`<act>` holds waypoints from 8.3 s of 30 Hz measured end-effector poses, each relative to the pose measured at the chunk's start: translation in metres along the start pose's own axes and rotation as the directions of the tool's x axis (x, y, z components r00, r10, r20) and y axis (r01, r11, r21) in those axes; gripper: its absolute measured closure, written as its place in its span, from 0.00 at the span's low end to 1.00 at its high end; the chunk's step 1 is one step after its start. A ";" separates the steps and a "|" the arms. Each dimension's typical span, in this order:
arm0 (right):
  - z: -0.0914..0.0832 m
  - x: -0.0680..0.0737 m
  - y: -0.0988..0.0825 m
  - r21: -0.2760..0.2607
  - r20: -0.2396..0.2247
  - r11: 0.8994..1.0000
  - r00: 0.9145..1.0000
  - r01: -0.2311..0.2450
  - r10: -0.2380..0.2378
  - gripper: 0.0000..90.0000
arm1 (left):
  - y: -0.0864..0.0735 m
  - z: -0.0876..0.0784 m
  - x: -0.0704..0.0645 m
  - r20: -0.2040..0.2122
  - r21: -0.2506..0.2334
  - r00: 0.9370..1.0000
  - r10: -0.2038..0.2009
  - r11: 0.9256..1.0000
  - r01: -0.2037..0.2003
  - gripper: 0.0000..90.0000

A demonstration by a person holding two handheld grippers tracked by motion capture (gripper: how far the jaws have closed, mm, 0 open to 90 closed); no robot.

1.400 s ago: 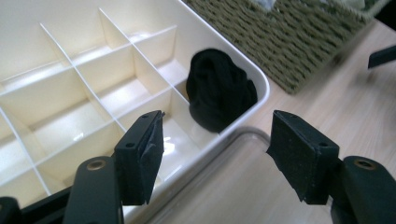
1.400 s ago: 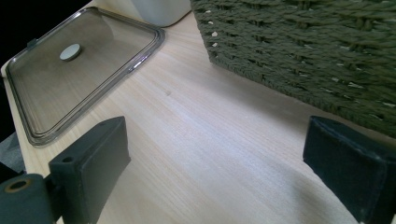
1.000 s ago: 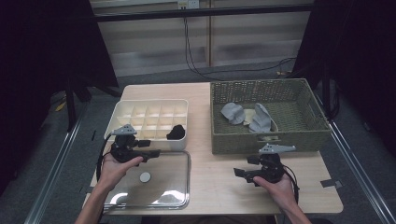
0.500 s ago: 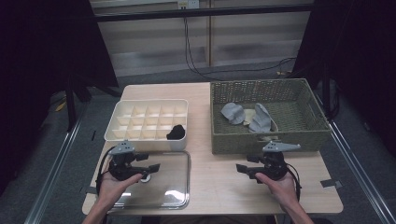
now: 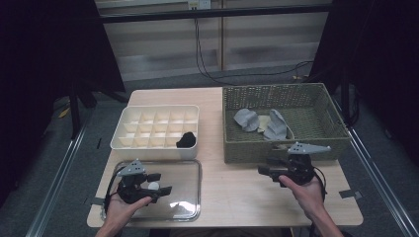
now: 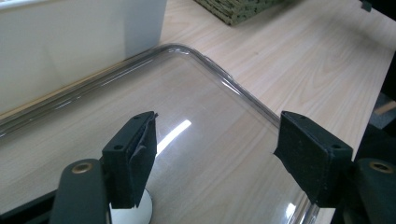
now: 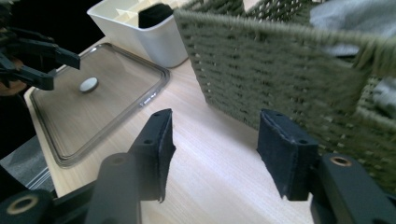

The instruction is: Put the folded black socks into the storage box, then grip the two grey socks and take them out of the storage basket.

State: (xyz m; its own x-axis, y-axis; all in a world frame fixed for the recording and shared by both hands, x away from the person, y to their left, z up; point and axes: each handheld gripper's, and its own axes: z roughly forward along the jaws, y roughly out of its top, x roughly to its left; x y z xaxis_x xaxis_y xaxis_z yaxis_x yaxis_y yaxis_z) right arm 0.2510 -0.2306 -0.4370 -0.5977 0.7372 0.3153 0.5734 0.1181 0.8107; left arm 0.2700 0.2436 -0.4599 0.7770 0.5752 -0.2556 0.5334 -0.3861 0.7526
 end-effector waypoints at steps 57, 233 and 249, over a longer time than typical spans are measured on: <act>0.058 -0.156 0.135 0.194 0.287 0.976 0.957 -0.099 0.040 0.69 | -0.005 0.001 0.008 -0.002 -0.010 1.000 0.000 1.000 0.000 0.29; 0.059 0.022 0.024 -0.001 -0.096 0.998 0.993 -0.062 0.062 0.95 | 0.052 0.085 -0.056 0.140 -0.029 0.969 0.204 0.979 -0.202 0.72; 0.056 0.002 -0.005 0.023 -0.033 0.995 0.994 -0.102 0.102 0.94 | 0.062 0.131 -0.090 0.258 0.002 0.938 0.233 0.970 -0.241 0.77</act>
State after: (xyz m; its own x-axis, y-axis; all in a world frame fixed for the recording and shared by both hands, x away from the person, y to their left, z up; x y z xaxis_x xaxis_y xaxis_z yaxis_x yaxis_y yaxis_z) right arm 0.2782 -0.1930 -0.4682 -0.5540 0.7230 0.4128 0.6441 0.0580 0.7628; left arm 0.2772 0.0734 -0.4694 0.9390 0.2633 -0.2214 0.3309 -0.5152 0.7906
